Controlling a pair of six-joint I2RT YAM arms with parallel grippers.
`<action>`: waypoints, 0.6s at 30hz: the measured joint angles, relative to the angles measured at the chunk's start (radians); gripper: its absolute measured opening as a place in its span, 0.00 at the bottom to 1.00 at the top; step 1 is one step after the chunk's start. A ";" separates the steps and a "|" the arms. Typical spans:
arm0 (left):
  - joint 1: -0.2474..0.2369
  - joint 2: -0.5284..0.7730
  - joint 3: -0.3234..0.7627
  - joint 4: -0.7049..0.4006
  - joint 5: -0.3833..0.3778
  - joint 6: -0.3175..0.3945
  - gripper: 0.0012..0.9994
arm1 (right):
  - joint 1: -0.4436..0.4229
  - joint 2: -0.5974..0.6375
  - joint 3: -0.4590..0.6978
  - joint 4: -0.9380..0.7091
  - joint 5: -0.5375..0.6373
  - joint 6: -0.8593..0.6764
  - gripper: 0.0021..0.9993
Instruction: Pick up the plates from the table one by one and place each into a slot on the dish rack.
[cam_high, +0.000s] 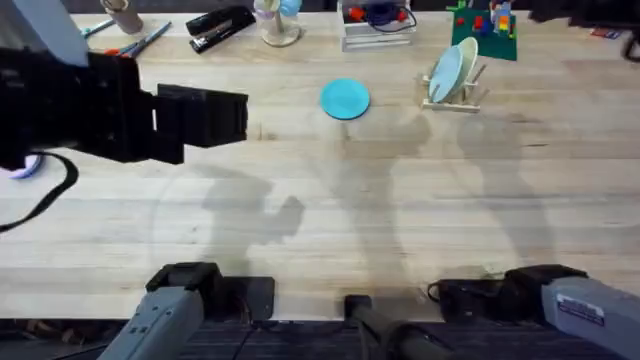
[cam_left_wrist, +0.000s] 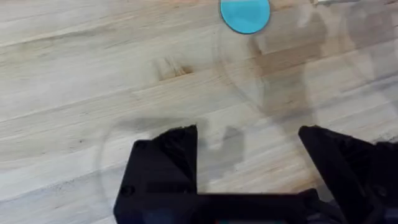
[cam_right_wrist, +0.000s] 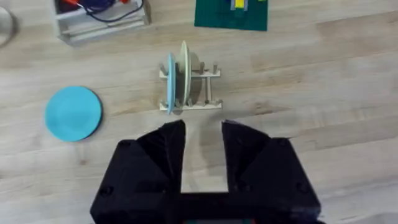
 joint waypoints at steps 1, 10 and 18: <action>0.000 0.000 0.000 0.000 0.000 0.000 0.99 | 0.000 -0.026 0.002 -0.012 0.000 0.000 0.37; 0.000 0.000 0.000 0.000 0.000 0.000 0.99 | 0.000 -0.179 0.007 -0.138 0.000 0.008 0.46; 0.000 0.000 0.000 -0.001 0.000 0.000 0.99 | 0.000 -0.229 0.007 -0.162 0.000 0.008 0.67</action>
